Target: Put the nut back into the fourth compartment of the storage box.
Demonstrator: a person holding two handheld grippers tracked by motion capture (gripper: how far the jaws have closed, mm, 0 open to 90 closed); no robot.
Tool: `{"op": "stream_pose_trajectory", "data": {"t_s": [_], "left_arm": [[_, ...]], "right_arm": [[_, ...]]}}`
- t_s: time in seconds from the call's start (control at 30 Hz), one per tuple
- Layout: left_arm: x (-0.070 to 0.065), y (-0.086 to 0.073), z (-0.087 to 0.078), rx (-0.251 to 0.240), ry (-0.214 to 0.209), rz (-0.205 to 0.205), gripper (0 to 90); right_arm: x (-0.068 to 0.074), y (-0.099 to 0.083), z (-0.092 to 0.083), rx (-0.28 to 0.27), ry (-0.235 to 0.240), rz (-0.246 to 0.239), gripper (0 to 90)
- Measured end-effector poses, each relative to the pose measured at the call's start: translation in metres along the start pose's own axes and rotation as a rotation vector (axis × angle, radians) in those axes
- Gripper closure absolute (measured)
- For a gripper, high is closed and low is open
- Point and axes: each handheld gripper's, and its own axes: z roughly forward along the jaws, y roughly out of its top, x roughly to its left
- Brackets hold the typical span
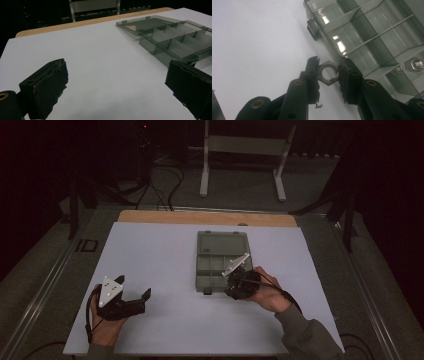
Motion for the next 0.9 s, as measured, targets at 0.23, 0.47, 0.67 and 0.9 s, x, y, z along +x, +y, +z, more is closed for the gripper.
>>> {"op": "stream_pose_trajectory", "data": {"t_s": [0.23,0.47,0.67,0.9], "left_arm": [[0.000,0.000,0.000,0.002,0.000,0.000,4.2],[0.000,0.000,0.001,0.002,-0.001,0.000,4.2],[0.000,0.000,0.001,0.002,-0.001,0.000,4.2],[0.000,0.000,0.000,0.002,0.000,0.000,4.2]], "right_arm": [[-0.005,0.004,-0.007,-0.011,-0.014,0.000,70.4],[-0.009,0.008,-0.014,-0.018,-0.025,0.008,70.4],[-0.015,0.011,-0.017,-0.021,-0.036,0.016,70.5],[-0.023,0.013,-0.020,-0.024,-0.048,0.030,70.4]]}}
